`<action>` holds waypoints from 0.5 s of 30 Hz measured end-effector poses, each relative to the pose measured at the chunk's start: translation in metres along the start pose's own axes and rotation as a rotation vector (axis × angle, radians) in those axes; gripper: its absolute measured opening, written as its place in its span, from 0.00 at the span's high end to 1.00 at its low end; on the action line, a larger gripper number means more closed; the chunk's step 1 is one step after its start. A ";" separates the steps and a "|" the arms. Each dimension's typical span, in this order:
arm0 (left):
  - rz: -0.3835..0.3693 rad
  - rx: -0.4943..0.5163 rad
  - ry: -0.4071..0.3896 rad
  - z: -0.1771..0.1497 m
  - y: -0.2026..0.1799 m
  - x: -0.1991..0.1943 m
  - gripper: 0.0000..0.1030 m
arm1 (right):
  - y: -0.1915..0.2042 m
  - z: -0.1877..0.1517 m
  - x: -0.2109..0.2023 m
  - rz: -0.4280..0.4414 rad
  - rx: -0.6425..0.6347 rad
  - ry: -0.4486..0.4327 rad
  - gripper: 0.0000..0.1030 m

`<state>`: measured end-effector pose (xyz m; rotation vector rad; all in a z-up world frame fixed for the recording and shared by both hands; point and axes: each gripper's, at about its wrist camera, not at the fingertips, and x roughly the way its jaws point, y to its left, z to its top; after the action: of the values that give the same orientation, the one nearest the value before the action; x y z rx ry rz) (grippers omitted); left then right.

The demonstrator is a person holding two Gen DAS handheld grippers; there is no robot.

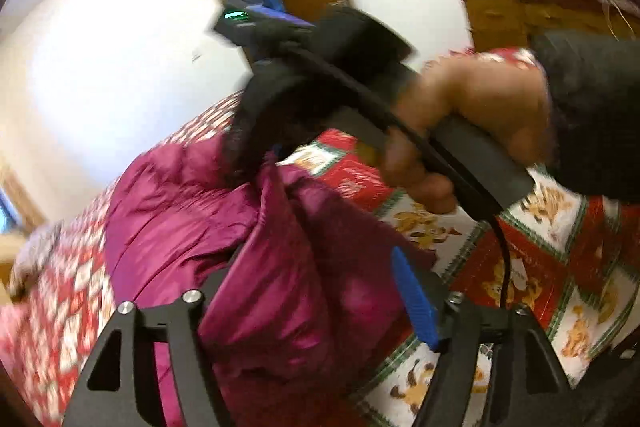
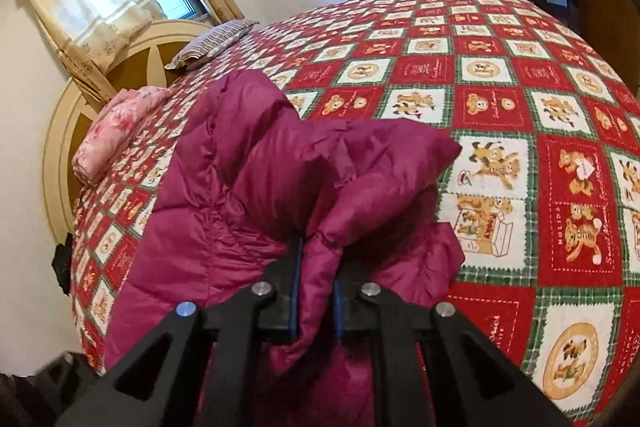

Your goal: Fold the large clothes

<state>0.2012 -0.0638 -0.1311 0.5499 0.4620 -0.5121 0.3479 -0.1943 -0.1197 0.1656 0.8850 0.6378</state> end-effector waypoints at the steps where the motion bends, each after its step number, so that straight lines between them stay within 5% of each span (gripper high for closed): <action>1: -0.012 0.059 -0.012 0.002 -0.011 0.003 0.30 | -0.003 -0.001 -0.001 0.002 0.001 0.004 0.85; 6: -0.144 0.277 -0.085 0.010 -0.059 -0.002 0.28 | -0.012 -0.006 -0.003 -0.002 -0.032 0.041 0.86; 11: -0.253 0.359 -0.082 -0.003 -0.077 -0.014 0.28 | -0.020 -0.005 0.002 -0.031 -0.039 0.058 0.86; 15: -0.276 0.243 -0.018 -0.019 -0.056 -0.020 0.28 | -0.023 -0.002 0.011 -0.035 -0.039 0.049 0.86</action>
<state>0.1494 -0.0873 -0.1553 0.7188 0.4637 -0.8445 0.3618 -0.2067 -0.1366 0.0998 0.9202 0.6285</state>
